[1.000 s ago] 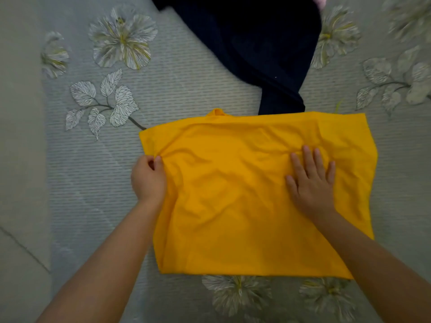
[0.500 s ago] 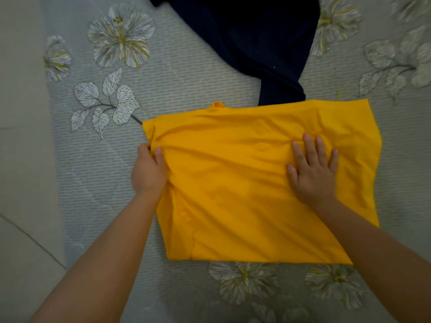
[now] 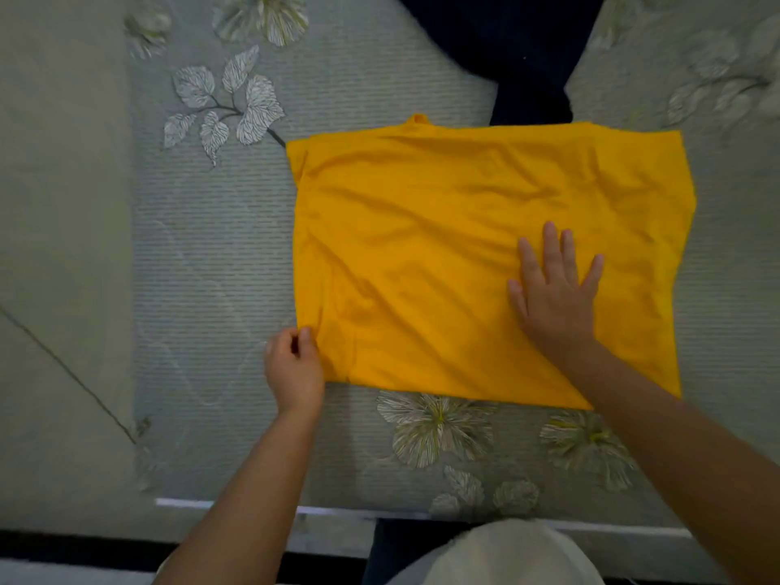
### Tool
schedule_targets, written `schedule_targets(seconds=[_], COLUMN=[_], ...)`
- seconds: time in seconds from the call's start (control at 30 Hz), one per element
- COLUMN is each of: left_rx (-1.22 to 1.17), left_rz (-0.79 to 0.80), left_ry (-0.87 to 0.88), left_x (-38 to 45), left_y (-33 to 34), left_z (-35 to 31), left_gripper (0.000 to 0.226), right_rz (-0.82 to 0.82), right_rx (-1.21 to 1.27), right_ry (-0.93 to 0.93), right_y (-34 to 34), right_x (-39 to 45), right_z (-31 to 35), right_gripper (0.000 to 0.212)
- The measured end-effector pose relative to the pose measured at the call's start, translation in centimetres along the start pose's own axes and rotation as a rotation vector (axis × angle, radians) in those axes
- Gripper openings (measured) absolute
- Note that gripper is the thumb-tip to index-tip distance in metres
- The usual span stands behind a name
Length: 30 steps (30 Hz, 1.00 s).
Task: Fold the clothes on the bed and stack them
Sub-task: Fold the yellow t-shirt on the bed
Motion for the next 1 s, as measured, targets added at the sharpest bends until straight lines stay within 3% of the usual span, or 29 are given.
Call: schedule_targets(seconds=[0.1,0.17,0.23,0.37,0.53,0.7,0.8,0.87,1.0], left_rx=[-0.446,-0.551,-0.390,-0.005,0.434,0.340,0.286,0.337,0.529], left_rz=[0.202,0.231,0.200,0.097,0.063,-0.049,-0.058,-0.022,0.070], left_ry=[-0.139,-0.168,-0.118,0.160,0.276,0.111,0.238,0.407,0.776], left_x=[0.7,1.3,1.9,2.4,2.6,1.9,1.0,0.1,-2.1], left_y=[-0.1,-0.7,-1.2,-2.0,-1.4,-1.6,-1.9,-2.0,-0.5], left_z=[0.2,0.7,1.2,2.0,2.7,2.1,1.4,1.0,-0.7], left_gripper=[0.026,0.032,0.035,0.025,0.024,0.025,0.029,0.030,0.041], right_rz=[0.095,0.164,0.206,0.189,0.247,0.219,0.194,0.093,-0.029], right_rx=[-0.038,-0.046,0.003,0.015,0.006,-0.027,0.000,0.062,0.166], right_ry=[-0.058,-0.041,-0.004,-0.009,0.086,0.070,-0.037,0.074,0.635], right_y=[0.9,1.7,2.3,2.5,2.9,2.8,2.7,2.2,0.4], right_x=[-4.6,-7.4,-9.6,-10.8,-10.5,-10.4,-11.2,-11.6,-11.9], right_z=[0.6,0.2,-0.4,-1.2,-1.6,-1.2,-0.2,-0.7,-4.7], right_gripper=[0.062,0.072,0.072,0.054,0.070,0.076,0.082,0.081,0.071])
Point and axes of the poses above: each hand's wrist, its own x-axis towards the middle knuckle, its own y-axis out of the palm, z = x × y, the point moved 2 cm from there along x, towards the middle knuckle, and after that the axes turned 10 degrees about -y, right-handed, at the moved point
